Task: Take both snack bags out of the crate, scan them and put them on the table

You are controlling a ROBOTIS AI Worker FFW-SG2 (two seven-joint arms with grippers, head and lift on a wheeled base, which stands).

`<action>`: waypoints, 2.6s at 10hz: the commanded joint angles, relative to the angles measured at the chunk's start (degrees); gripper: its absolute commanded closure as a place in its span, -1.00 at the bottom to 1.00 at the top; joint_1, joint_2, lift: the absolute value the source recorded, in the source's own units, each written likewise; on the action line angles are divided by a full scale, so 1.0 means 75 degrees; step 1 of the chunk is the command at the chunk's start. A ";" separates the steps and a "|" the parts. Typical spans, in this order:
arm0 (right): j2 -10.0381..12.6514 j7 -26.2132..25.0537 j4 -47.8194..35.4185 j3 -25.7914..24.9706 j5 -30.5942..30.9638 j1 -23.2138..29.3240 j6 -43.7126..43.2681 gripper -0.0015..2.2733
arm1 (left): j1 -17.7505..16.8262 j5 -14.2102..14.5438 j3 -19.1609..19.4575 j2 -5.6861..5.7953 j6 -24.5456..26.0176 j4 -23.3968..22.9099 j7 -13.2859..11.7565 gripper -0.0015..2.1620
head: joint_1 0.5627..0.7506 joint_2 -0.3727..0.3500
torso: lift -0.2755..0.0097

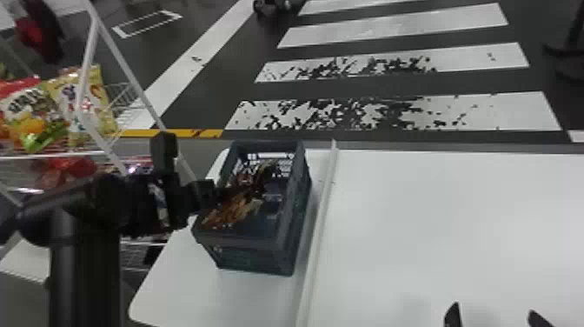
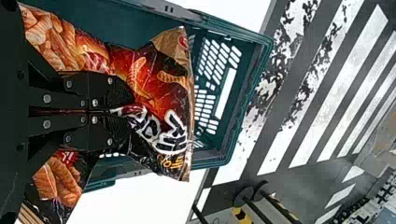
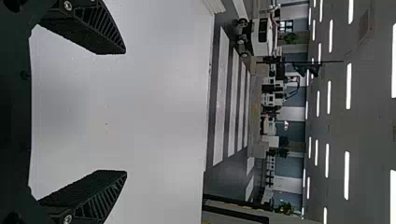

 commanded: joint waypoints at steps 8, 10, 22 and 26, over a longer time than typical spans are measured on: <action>0.0032 -0.0009 0.0014 0.0047 0.0026 -0.0009 0.0044 -0.93 | 0.0723 0.1020 0.0161 -0.0792 0.0649 -0.2795 0.0841 0.98 | 0.41 0.91 | 0.28; 0.0032 -0.0021 -0.0045 0.0047 0.0037 0.0014 0.0044 -0.93 | 0.0711 0.0973 -0.0683 -0.1331 0.0696 -0.3182 0.1205 0.98 | 0.41 0.82 | 0.28; 0.0044 -0.0665 -0.0619 -0.0304 -0.0056 0.0612 -0.1597 -0.93 | 0.0981 -0.0926 -0.4632 -0.2558 -0.0429 -0.2092 0.2822 0.98 | 0.41 -0.18 | 0.28; 0.0067 -0.0771 -0.0607 -0.0386 -0.0115 0.0624 -0.1643 -0.93 | 0.1332 -0.1266 -0.6132 -0.2558 -0.3030 -0.0697 0.4134 0.98 | 0.41 -0.37 | 0.28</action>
